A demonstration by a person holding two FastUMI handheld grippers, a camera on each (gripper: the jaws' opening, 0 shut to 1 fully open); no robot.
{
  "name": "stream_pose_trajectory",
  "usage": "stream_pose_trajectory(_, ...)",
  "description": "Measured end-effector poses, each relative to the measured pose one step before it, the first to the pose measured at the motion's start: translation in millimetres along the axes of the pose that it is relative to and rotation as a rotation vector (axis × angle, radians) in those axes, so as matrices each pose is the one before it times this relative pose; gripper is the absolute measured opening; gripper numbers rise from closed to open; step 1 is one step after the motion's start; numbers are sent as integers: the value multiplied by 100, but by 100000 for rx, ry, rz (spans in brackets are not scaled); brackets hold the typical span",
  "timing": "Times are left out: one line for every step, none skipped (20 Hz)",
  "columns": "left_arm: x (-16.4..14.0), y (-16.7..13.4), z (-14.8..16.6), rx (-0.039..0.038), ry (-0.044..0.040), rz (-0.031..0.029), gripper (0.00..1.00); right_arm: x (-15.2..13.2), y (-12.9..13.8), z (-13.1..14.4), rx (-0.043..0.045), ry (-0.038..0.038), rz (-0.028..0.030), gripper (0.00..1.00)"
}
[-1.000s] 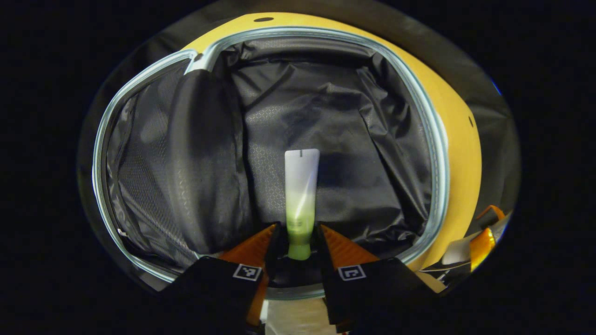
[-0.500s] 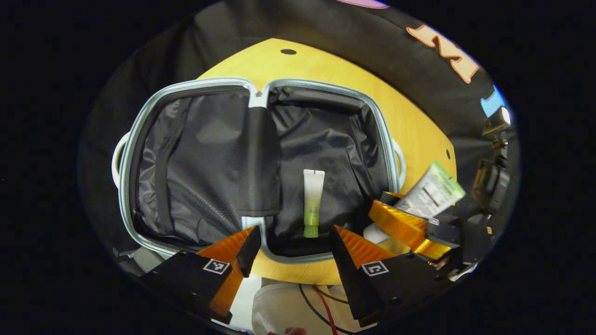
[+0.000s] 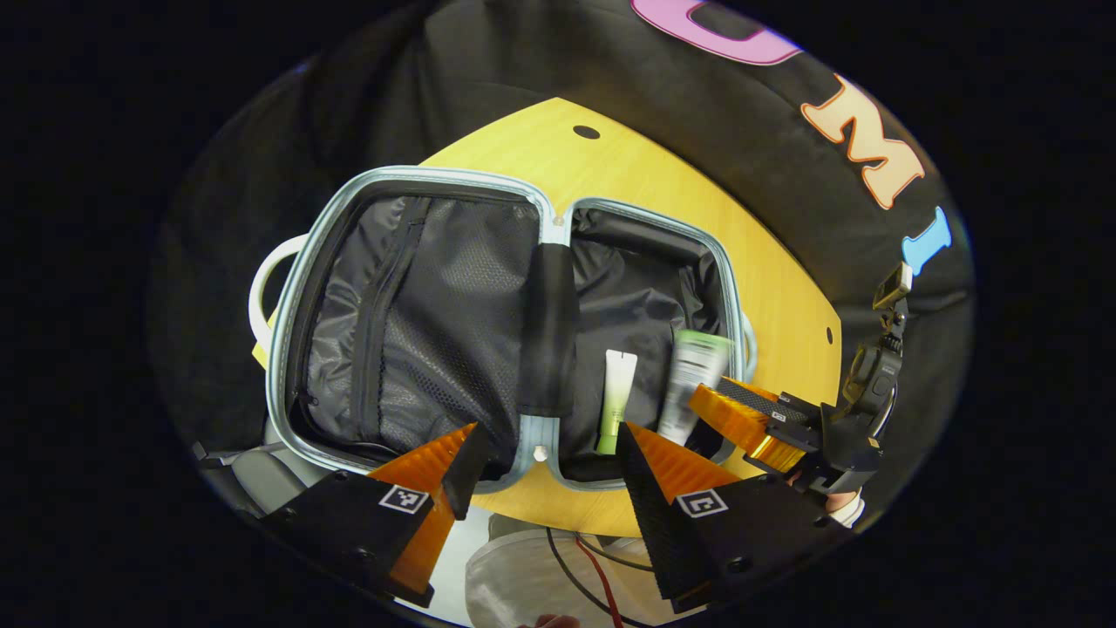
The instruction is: First open the suitcase, pack the skin care products into it, and then close the suitcase.
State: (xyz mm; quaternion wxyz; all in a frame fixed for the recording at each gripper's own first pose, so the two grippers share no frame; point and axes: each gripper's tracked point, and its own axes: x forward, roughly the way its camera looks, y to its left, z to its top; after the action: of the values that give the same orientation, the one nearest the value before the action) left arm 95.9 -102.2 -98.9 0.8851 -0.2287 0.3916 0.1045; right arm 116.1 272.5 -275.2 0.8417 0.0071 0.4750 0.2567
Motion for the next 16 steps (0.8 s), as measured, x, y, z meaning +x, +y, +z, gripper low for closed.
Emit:
stream_pose_trajectory(-416,681,292,-1040,-844,49,88,-793,211,724,1459,-3130,895,61)
stream_pose_trajectory(-502,771,500,-1008,-1231,120,88,-562,341,679,1725,-3891,1541,75)
stream_pose_trajectory(-542,1112,704,-1152,-1511,670,88,-975,460,968,2282,-4708,2399,87)
stream_pose_trajectory(-282,1459,825,-1220,-1547,1781,87,-764,463,768,2904,-4703,2013,97)
stream_pose_trajectory(-215,1524,883,-1403,-1863,2081,87,-687,23,664,2794,-3833,847,98)
stream_pose_trajectory(-303,1434,843,-1600,-2030,1825,87,-858,-307,562,2225,-3026,-330,93)
stream_pose_trajectory(-510,1605,970,-2314,-2047,1750,87,-945,-595,670,1500,-3126,-1187,98)
stream_pose_trajectory(-17,1565,1185,-2589,-2363,968,88,-967,-642,777,1190,-3235,-1316,98)
stream_pose_trajectory(-183,1747,1264,-2649,-2060,1663,88,-885,-476,654,1097,-2973,-961,98)
stream_pose_trajectory(-9,1827,1114,-2136,-2148,1930,87,-978,-703,663,835,-3341,-1264,98)
stream_pose_trajectory(16,2001,1007,-2004,-1563,2223,87,-887,-709,679,356,-3185,-1543,98)
stream_pose_trajectory(205,1781,916,-2155,-1536,1690,87,-909,-979,538,250,-2599,-2056,98)
stream_pose_trajectory(384,1516,805,-1960,-1137,645,87,-914,-973,520,301,-1872,-2321,98)
stream_pose_trajectory(519,1343,674,-1764,-976,186,87,-873,-977,471,527,-1275,-2586,98)
stream_pose_trajectory(509,1404,590,-1603,-1078,107,87,-669,-856,383,872,-957,-2329,98)
stream_pose_trajectory(710,1163,625,-1241,-956,-498,87,-626,-696,420,1074,-778,-1873,98)
